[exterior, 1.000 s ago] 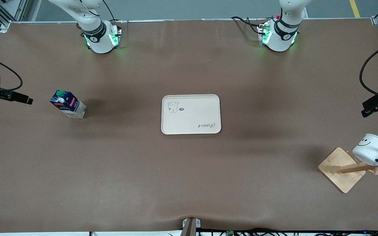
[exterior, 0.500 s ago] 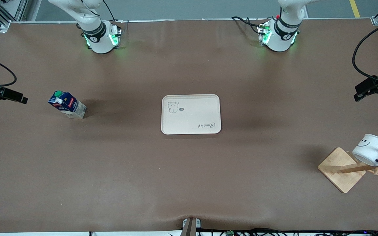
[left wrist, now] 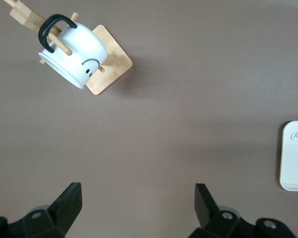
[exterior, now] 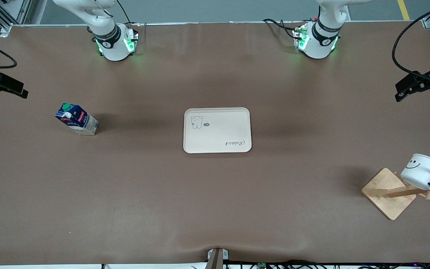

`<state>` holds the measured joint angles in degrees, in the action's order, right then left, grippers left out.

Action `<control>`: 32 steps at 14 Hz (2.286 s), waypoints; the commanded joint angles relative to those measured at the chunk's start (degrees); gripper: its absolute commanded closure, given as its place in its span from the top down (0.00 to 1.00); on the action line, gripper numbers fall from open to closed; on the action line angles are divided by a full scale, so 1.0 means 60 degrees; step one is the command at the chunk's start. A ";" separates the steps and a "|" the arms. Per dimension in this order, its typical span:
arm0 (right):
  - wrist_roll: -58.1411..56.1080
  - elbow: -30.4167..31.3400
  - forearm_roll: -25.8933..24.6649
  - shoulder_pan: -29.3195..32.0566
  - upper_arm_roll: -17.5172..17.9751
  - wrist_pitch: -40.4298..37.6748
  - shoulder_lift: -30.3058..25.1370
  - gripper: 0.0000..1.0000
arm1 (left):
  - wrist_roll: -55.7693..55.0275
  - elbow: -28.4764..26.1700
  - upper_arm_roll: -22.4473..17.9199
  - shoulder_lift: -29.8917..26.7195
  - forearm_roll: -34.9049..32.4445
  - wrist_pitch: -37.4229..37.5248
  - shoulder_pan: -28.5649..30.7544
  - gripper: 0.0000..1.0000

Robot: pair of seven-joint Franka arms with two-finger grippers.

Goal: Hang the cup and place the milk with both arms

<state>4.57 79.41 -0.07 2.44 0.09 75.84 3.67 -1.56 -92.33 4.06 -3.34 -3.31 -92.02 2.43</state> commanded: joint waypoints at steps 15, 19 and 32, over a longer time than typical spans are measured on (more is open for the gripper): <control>-0.0014 0.2615 0.0143 0.0091 0.0131 0.1599 -0.2077 1.00 | -0.0720 -0.0622 -0.0502 -0.0733 0.0156 0.0235 -0.1151 1.00; -0.0029 0.2600 -0.0251 0.0003 0.0160 0.1642 -0.2047 1.00 | -0.0634 -0.0563 -0.0530 -0.0631 0.0142 0.0395 -0.1020 1.00; -0.1215 0.2527 -0.0150 0.0062 0.0116 0.1818 -0.1989 1.00 | -0.0751 -0.0241 -0.0589 -0.0352 0.0171 0.0718 -0.0917 1.00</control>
<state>-1.63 95.41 -0.42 2.62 0.80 86.90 -8.47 -5.07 -95.57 0.46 -6.31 -3.17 -89.19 -3.21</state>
